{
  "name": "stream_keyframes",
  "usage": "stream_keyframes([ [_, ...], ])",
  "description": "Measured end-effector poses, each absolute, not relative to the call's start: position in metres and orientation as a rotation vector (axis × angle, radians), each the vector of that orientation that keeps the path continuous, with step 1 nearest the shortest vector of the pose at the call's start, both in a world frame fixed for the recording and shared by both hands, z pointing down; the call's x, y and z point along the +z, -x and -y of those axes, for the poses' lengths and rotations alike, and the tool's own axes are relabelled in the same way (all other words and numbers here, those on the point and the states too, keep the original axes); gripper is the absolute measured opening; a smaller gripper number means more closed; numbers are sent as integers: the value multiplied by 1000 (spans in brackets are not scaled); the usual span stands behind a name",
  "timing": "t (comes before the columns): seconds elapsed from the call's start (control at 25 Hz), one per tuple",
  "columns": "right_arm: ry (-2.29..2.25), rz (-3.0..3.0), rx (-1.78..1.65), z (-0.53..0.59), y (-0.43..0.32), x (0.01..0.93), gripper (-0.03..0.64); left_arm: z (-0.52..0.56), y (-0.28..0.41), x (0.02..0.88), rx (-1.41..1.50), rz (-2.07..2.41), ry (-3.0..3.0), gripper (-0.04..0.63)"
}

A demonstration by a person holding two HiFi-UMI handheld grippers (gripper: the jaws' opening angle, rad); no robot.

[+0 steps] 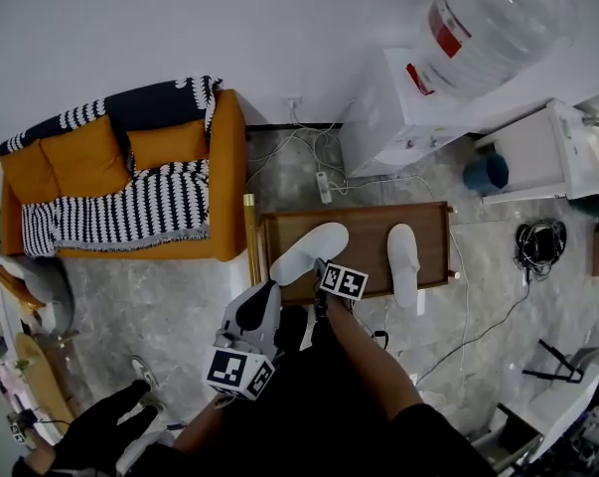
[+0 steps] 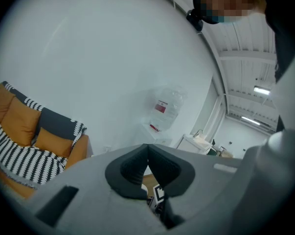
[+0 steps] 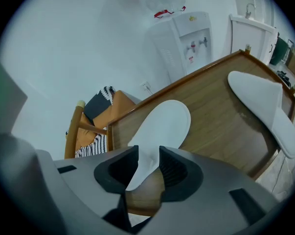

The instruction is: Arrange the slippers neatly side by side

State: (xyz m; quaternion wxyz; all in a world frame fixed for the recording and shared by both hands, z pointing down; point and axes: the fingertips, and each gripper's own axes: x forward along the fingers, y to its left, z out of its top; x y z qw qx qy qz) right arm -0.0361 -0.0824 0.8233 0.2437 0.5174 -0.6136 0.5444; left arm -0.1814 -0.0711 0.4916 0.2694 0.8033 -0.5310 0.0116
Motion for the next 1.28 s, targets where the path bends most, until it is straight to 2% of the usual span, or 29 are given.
stream_keyframes([
  [0.32, -1411, 1594, 1553, 82, 34, 847, 123, 69, 187, 500, 46, 1447, -2138, 12],
  [0.48, -1386, 1582, 1547, 81, 34, 851, 55, 68, 188, 502, 50, 1451, -2137, 12],
  [0.6, -1369, 1603, 1524, 83, 33, 848, 41, 67, 185, 502, 48, 1453, -2130, 12],
  [1.28, -1237, 1767, 1286, 77, -5, 799, 32, 56, 150, 488, 40, 1446, -2186, 12],
])
